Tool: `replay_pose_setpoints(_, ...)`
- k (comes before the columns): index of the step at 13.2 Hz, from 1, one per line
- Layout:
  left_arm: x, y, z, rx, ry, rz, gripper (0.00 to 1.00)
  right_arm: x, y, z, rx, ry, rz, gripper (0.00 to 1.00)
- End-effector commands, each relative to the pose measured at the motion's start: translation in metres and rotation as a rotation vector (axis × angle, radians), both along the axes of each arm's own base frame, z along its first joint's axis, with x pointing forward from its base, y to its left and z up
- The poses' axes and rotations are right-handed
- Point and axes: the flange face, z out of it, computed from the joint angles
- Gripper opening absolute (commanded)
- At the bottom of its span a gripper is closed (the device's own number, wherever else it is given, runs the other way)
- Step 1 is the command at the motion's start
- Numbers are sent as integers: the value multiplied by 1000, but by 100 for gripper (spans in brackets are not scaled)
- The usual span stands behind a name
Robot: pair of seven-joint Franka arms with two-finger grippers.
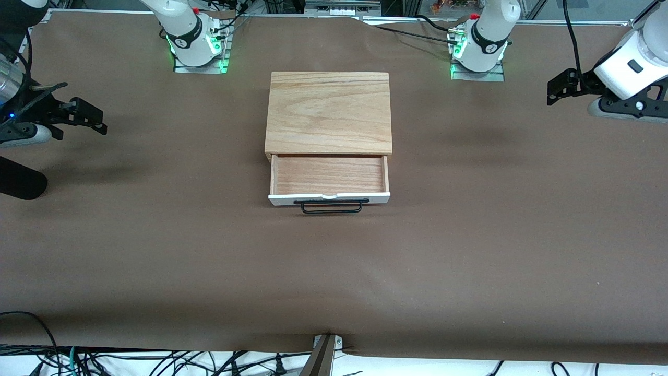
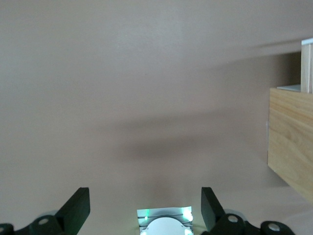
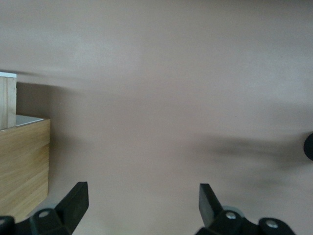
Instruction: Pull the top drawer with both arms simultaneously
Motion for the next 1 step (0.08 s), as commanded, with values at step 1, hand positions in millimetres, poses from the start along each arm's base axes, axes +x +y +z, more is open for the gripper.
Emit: replay_pose_setpoints(1,-8,-2,8,-6,-6,49,100,6,-1,7,-8,-8,1,100)
